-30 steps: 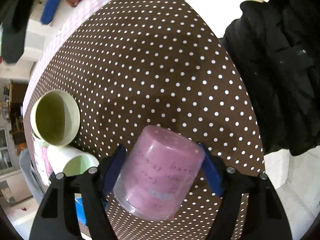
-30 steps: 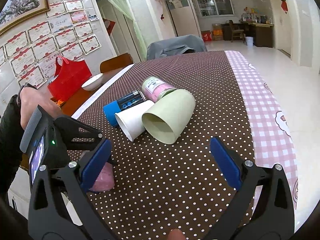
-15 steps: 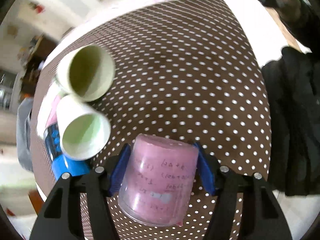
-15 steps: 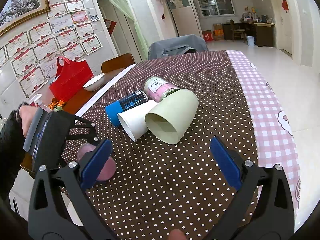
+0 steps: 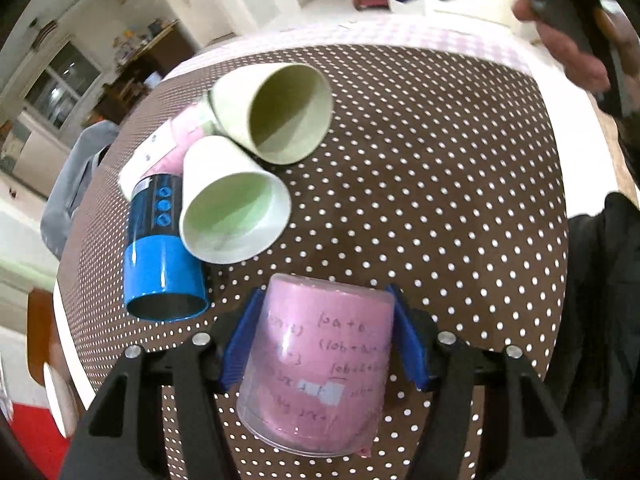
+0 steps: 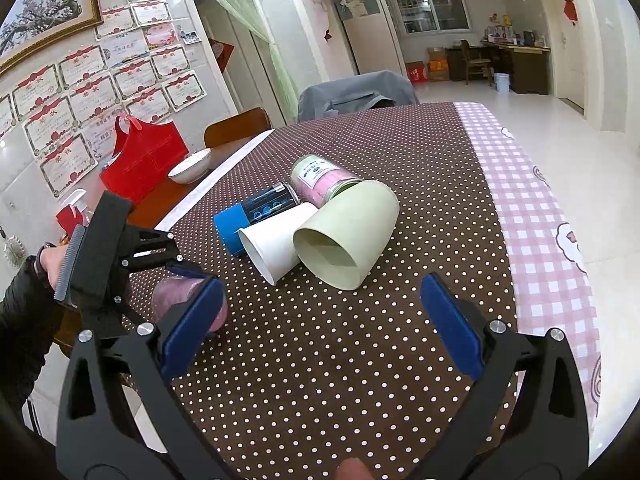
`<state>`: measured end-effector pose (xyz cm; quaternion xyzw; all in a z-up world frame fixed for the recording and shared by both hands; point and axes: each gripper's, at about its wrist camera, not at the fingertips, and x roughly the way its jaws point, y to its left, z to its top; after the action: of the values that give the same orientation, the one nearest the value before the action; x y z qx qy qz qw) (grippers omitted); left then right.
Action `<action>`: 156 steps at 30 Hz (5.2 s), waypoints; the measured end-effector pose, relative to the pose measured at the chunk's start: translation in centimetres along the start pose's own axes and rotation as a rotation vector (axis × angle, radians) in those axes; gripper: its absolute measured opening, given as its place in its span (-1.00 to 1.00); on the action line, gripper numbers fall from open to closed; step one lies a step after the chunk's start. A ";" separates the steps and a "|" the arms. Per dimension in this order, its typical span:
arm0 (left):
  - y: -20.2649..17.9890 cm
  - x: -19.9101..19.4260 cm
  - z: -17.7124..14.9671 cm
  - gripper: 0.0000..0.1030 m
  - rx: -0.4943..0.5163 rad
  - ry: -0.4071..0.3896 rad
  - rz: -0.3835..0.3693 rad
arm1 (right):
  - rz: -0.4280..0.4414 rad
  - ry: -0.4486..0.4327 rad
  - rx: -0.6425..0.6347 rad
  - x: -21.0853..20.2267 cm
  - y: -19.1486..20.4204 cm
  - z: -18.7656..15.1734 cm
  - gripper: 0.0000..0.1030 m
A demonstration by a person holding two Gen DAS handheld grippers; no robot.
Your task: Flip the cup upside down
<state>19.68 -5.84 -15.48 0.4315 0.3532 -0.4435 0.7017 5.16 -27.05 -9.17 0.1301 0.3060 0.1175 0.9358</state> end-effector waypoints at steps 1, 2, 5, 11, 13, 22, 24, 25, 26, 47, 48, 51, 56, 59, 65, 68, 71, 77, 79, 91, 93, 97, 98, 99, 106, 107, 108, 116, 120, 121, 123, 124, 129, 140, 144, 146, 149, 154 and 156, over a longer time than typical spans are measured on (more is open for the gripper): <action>0.3 -0.1 -0.4 0.19 -0.018 -0.012 0.007 | 0.000 0.000 0.000 0.0 0.0 0.0 0.88; 0.2 -0.4 -0.5 0.19 -0.036 -0.024 0.014 | 0.000 0.000 0.000 0.0 0.0 0.0 0.88; -0.1 -1.1 -1.0 0.18 -0.114 -0.072 0.024 | 0.001 -0.001 -0.001 0.0 0.1 0.0 0.88; 0.5 -3.1 -2.3 0.18 -0.299 -0.214 0.029 | 0.004 0.005 -0.007 0.2 0.5 0.0 0.88; 0.1 -2.8 -2.0 0.18 -0.351 -0.265 0.024 | 0.004 0.008 -0.009 0.3 0.7 -0.1 0.88; -0.7 -1.9 -2.8 0.18 -0.580 -0.441 0.024 | -0.002 0.010 -0.020 0.4 1.1 0.1 0.88; -0.8 -1.8 -3.2 0.18 -0.631 -0.452 0.025 | -0.002 0.011 -0.019 0.4 1.1 0.1 0.88; -0.9 -1.9 -3.2 0.18 -0.647 -0.453 0.038 | -0.001 0.011 -0.021 0.4 1.1 0.1 0.88; -1.1 -1.8 -3.2 0.18 -0.662 -0.450 0.040 | 0.000 0.012 -0.022 0.4 1.1 0.1 0.88; -4.1 -2.7 -6.4 0.20 -0.830 -0.419 0.164 | 0.022 0.012 -0.066 0.1 3.3 0.4 0.88; -4.3 -2.9 -6.5 0.20 -0.833 -0.418 0.173 | 0.023 0.011 -0.068 0.1 3.4 0.4 0.88; -4.8 -3.3 -7.0 0.32 -0.834 -0.407 0.197 | 0.028 0.010 -0.079 -0.1 4.0 0.5 0.88; -5.5 -4.5 -7.4 0.55 -0.828 -0.394 0.298 | 0.039 0.009 -0.092 -0.2 4.7 0.5 0.88; -5.9 -5.2 -7.5 0.73 -0.832 -0.388 0.371 | 0.049 0.007 -0.102 -0.2 5.2 0.5 0.88; -6.1 -6.6 -8.0 0.82 -0.865 -0.400 0.416 | 0.065 0.003 -0.118 -0.4 6.3 0.5 0.88; -6.5 -7.5 -7.9 0.82 -0.864 -0.397 0.485 | 0.071 0.001 -0.121 -0.5 6.7 0.5 0.88; -6.7 -8.5 -7.9 0.82 -0.873 -0.395 0.528 | 0.075 0.004 -0.126 -0.5 7.1 0.3 0.88; -7.1 -10.7 -7.8 0.82 -0.898 -0.421 0.580 | 0.080 -0.006 -0.138 -0.7 8.0 0.2 0.88; -7.2 -11.5 -7.8 0.82 -0.910 -0.425 0.591 | 0.075 -0.011 -0.144 -0.9 8.2 0.2 0.88; -8.3 -15.8 -7.7 0.82 -0.971 -0.442 0.676 | 0.003 -0.090 -0.148 -3.2 9.9 0.3 0.88; -8.7 -16.6 -7.8 0.82 -0.976 -0.447 0.694 | -0.017 -0.113 -0.156 -4.1 10.3 0.4 0.88; -9.6 -18.8 -7.8 0.82 -0.987 -0.475 0.735 | -0.059 -0.144 -0.147 -5.4 10.9 0.5 0.88; -9.9 -19.3 -7.8 0.82 -0.990 -0.482 0.747 | -0.063 -0.146 -0.148 -5.7 11.1 0.5 0.88; -10.1 -19.7 -7.8 0.82 -0.990 -0.487 0.753 | -0.073 -0.147 -0.153 -6.0 11.3 0.5 0.88; -11.9 -21.9 -7.3 0.82 -0.984 -0.534 0.780 | -0.137 -0.164 -0.167 -7.6 12.3 -0.4 0.88; -12.1 -22.0 -7.2 0.82 -0.981 -0.536 0.783 | -0.141 -0.169 -0.166 -7.8 12.4 -0.6 0.88; -12.3 -22.1 -7.1 0.82 -0.980 -0.537 0.786 | -0.146 -0.174 -0.166 -8.0 12.4 -0.7 0.88; -13.5 -22.8 -6.8 0.82 -0.989 -0.551 0.807 | -0.155 -0.222 -0.166 -9.0 13.1 -0.8 0.88; -13.7 -22.9 -6.8 0.82 -0.990 -0.552 0.807 | -0.159 -0.236 -0.171 -9.3 13.4 -0.9 0.88; -13.8 -23.0 -6.7 0.82 -0.990 -0.550 0.809 | -0.163 -0.239 -0.173 -9.4 13.4 -0.9 0.88; -13.8 -23.0 -6.7 0.82 -0.991 -0.545 0.818 | -0.163 -0.242 -0.170 -9.5 13.4 -0.8 0.88; -13.8 -23.0 -6.7 0.82 -0.992 -0.543 0.818 | -0.162 -0.241 -0.168 -9.5 13.4 -0.8 0.88; -13.8 -23.2 -6.7 0.82 -1.001 -0.543 0.824 | -0.165 -0.244 -0.171 -9.5 13.5 -0.8 0.88; -13.7 -23.3 -6.8 0.82 -1.003 -0.544 0.822 | -0.170 -0.251 -0.175 -9.6 13.8 -0.9 0.88; -13.9 -23.4 -6.8 0.82 -1.004 -0.549 0.812 | -0.170 -0.251 -0.176 -9.7 13.8 -0.9 0.88; -13.9 -23.4 -6.8 0.82 -1.002 -0.550 0.806 | -0.170 -0.250 -0.175 -9.7 13.8 -0.9 0.88; -13.9 -23.4 -6.7 0.82 -1.002 -0.550 0.798 | -0.170 -0.251 -0.175 -9.7 13.8 -0.9 0.88; -13.9 -23.4 -6.7 0.82 -0.997 -0.547 0.796 | -0.171 -0.245 -0.176 -9.6 13.7 -1.0 0.88; -13.9 -23.3 -6.7 0.82 -0.999 -0.547 0.793 | -0.171 -0.242 -0.176 -9.5 13.8 -1.0 0.88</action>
<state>-2.33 4.46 -1.60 0.0259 0.1411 -0.0308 0.9892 -4.84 -16.81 -0.43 0.0343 0.1893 0.0473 0.9802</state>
